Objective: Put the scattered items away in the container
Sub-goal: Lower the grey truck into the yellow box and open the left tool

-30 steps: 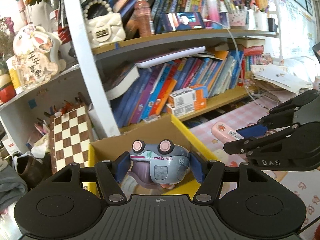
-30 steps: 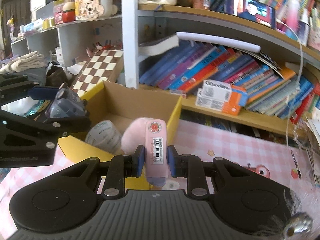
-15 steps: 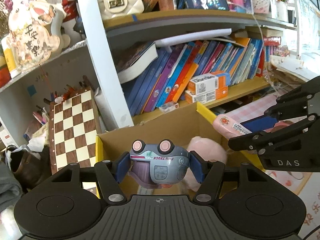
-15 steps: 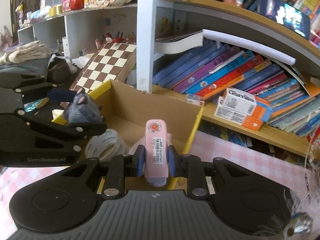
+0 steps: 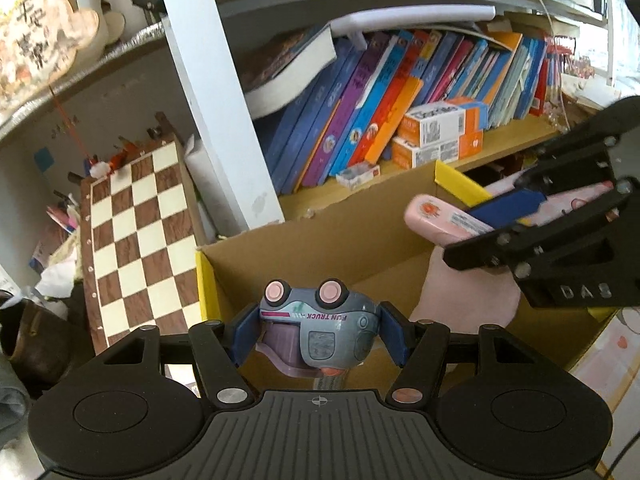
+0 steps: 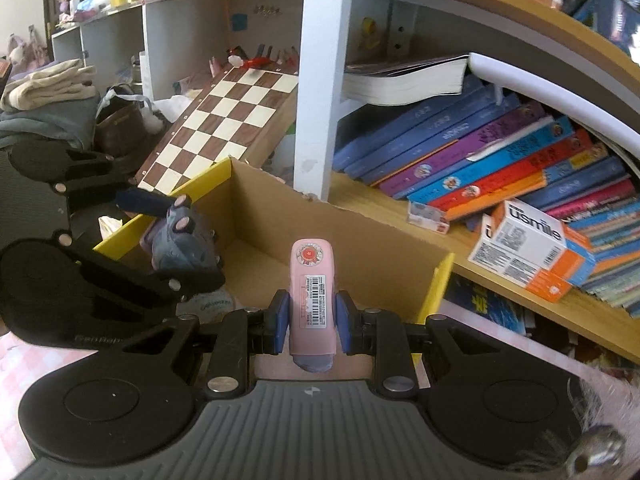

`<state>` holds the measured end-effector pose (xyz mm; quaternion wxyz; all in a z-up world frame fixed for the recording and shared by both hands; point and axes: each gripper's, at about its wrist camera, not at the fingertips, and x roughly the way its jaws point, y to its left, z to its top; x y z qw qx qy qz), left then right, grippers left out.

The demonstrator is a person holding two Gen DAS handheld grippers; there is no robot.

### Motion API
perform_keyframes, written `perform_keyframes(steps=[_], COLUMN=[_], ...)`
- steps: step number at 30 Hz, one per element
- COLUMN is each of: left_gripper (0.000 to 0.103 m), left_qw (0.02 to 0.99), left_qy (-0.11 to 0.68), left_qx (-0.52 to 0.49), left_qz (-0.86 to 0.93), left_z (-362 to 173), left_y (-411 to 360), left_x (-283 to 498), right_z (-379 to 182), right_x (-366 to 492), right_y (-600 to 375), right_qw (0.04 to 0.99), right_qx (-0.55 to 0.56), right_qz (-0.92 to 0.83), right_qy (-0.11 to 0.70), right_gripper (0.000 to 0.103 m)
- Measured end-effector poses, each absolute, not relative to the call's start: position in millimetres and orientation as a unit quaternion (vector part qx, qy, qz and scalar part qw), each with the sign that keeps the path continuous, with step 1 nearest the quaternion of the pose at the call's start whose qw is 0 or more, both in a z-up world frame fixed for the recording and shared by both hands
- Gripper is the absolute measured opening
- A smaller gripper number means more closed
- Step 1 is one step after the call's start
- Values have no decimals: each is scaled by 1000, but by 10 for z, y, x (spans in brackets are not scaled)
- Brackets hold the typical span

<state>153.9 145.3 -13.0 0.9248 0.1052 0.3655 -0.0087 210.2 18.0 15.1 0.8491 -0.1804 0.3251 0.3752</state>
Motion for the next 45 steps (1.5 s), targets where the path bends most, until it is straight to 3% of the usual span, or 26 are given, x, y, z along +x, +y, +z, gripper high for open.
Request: perform_keyframes(steps=[23, 45], left_gripper=[63, 64], left_qw=[908, 895], left_qy=[384, 417], left_qx=[168, 156], left_qz=[-20, -29], left_z=[-189, -397], left_y=[1517, 1519], left_x=[1990, 2182], right_z=[-137, -301], right_x=[2605, 2735], right_y=[566, 629], right_qw=[820, 813], right_qx=[-204, -203], right_qz=[384, 377], right_qy=[371, 396], right_gripper=[23, 23])
